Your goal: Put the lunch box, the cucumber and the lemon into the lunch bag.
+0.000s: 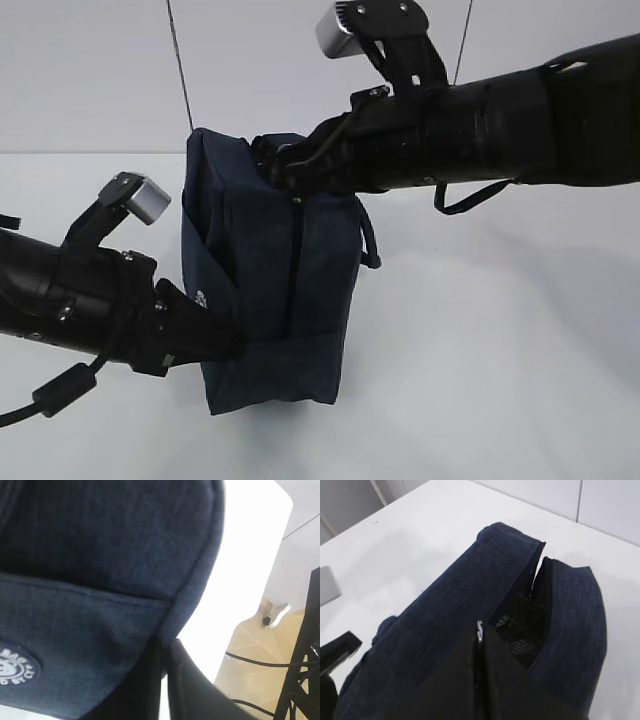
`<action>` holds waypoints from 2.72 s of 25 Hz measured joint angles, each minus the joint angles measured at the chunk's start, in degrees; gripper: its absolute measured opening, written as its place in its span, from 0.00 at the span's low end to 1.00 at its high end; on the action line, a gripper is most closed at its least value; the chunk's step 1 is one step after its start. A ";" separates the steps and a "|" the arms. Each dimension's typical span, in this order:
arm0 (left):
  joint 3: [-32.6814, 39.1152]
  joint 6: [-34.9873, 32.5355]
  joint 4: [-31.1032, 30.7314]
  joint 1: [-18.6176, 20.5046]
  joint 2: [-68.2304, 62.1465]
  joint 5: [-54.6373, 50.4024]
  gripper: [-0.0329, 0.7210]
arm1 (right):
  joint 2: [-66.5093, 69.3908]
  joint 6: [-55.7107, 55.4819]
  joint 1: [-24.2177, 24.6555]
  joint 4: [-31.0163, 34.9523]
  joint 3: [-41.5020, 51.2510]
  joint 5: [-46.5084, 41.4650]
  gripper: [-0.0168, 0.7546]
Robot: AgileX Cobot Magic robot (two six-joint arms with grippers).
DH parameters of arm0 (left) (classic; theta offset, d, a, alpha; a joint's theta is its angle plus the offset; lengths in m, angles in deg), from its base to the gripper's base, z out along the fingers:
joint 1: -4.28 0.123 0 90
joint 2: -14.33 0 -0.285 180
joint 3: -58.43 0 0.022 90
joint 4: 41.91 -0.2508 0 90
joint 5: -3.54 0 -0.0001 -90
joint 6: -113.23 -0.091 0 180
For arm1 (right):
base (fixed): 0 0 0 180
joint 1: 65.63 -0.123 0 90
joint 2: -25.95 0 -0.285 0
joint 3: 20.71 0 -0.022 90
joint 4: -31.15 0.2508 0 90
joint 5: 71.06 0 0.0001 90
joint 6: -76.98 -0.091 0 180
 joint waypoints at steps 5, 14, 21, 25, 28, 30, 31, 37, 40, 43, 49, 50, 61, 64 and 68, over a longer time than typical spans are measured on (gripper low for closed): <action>0.00 0.11 -0.08 0.00 0.00 0.10 0.03 | 0.27 0.00 1.26 1.36 -0.48 -0.50 0.03; 0.00 0.32 -0.22 0.00 0.00 0.23 0.03 | 3.80 0.00 1.60 1.62 -5.28 -2.93 0.03; 0.29 0.32 -0.35 0.00 0.00 0.59 0.03 | 8.11 0.00 1.60 1.72 -9.52 -3.55 0.03; 0.43 0.32 -0.35 0.00 0.00 0.84 0.03 | 10.16 0.00 1.60 1.83 -12.85 -3.97 0.03; 0.89 0.32 -0.35 0.00 0.00 0.84 0.03 | 12.15 0.00 1.75 2.03 -15.19 -4.07 0.03; 1.02 0.32 -0.65 0.00 0.00 0.84 0.03 | 13.16 0.00 2.02 2.03 -16.10 -4.07 0.03; 1.02 0.32 -0.94 0.00 0.00 0.84 0.03 | 13.60 0.00 2.26 2.03 -16.47 -4.07 0.03; 1.08 0.32 -1.69 0.00 0.00 1.06 0.03 | 16.13 0.11 3.65 2.15 -19.17 -4.07 0.03; 1.08 0.32 -2.03 0.00 0.00 1.28 0.03 | 18.00 0.11 4.12 2.15 -21.08 -4.07 0.03; 1.08 0.32 -2.43 0.00 0.00 1.28 0.03 | 19.96 0.11 4.88 2.15 -23.67 -3.96 0.03; 1.08 0.32 -2.66 0.00 0.00 1.37 0.03 | 24.67 0.11 6.32 2.15 -28.40 -3.86 0.03; 1.08 0.32 -2.66 0.00 0.00 1.37 0.03 | 25.37 0.11 6.45 2.15 -29.16 -3.86 0.03; 1.08 0.32 -2.89 0.00 0.00 2.03 0.03 | 30.26 -0.02 7.96 -0.12 -32.24 -5.09 0.03; 1.08 0.32 -2.99 0.00 0.00 3.29 0.03 | 30.39 -2.10 9.99 -3.39 -32.24 -8.87 0.03; 1.16 0.52 -3.00 0.00 0.00 7.07 0.03 | 30.39 -8.26 13.39 -9.73 -32.24 -15.18 0.03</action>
